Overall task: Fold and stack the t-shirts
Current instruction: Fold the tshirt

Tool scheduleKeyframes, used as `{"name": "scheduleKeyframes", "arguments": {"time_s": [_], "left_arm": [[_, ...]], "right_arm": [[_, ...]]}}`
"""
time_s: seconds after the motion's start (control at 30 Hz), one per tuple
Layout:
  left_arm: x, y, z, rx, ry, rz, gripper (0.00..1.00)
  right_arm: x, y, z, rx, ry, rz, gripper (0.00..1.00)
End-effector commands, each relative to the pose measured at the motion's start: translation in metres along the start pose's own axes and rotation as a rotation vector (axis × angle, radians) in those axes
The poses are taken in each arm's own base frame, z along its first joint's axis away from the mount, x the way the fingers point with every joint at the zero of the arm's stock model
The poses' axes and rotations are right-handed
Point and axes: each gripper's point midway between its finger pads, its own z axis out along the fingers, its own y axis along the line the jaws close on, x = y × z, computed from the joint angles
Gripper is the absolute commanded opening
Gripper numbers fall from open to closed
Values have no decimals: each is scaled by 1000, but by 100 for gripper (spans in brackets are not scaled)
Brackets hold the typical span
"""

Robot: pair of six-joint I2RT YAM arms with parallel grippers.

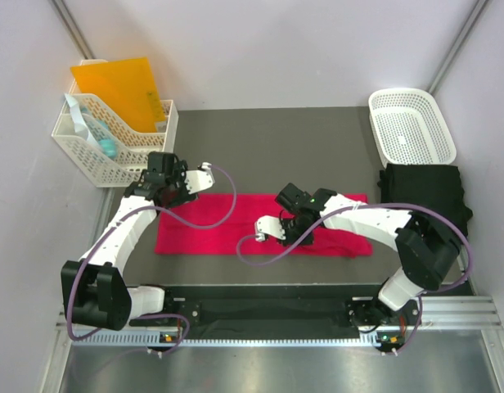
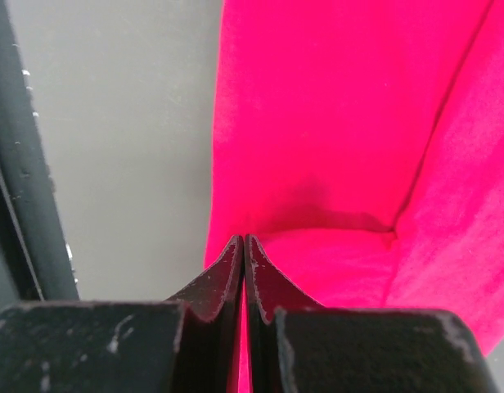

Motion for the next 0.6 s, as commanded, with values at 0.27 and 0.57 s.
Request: {"name": "scheduleKeyframes", "arguments": {"time_s": [0.27, 0.57], "left_arm": [[-19, 17, -1, -37, -77, 12, 71], [-19, 14, 1, -29, -81, 20, 71]], "right_arm": [[-48, 10, -22, -90, -151, -45, 0], [-42, -12, -20, 13, -100, -37, 18]]}}
